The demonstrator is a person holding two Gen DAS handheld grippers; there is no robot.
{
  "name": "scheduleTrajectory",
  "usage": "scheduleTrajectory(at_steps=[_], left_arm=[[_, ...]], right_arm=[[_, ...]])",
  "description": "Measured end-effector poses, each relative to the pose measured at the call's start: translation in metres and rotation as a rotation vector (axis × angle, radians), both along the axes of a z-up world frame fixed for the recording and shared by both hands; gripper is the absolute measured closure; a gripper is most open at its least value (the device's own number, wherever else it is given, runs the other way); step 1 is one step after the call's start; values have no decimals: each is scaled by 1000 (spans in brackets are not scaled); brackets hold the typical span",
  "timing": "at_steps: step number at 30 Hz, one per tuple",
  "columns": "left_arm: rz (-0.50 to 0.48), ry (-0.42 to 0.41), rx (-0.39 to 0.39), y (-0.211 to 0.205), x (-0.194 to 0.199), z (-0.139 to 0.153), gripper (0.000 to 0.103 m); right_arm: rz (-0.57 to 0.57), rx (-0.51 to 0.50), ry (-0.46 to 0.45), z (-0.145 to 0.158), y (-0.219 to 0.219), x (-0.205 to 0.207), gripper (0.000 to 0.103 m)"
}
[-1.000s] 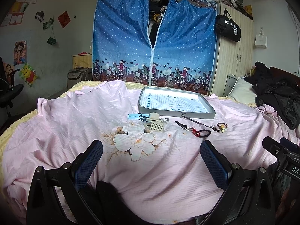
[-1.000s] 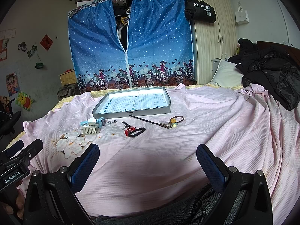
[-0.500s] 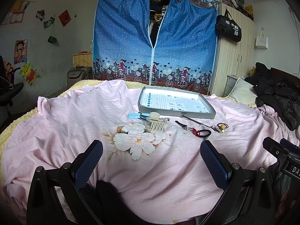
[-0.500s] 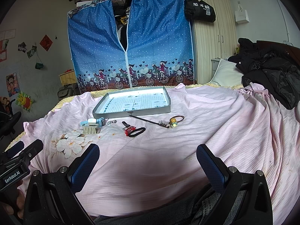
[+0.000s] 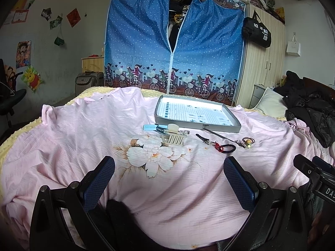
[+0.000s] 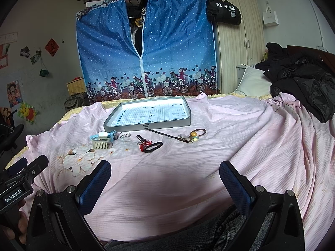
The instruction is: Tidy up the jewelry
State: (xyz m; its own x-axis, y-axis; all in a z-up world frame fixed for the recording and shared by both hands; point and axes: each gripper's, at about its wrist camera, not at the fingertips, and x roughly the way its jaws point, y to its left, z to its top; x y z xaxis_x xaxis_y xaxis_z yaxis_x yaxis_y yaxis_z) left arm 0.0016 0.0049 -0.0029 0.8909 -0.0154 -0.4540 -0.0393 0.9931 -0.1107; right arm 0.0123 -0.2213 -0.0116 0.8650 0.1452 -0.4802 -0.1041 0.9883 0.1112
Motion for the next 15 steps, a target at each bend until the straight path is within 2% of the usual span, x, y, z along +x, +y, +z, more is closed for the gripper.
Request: scheduleTrajectory(at_steps=[15], left_arm=[[-1,0,-3,1,0,0,2]], right_arm=[[0,0,1,0,0,0,0]])
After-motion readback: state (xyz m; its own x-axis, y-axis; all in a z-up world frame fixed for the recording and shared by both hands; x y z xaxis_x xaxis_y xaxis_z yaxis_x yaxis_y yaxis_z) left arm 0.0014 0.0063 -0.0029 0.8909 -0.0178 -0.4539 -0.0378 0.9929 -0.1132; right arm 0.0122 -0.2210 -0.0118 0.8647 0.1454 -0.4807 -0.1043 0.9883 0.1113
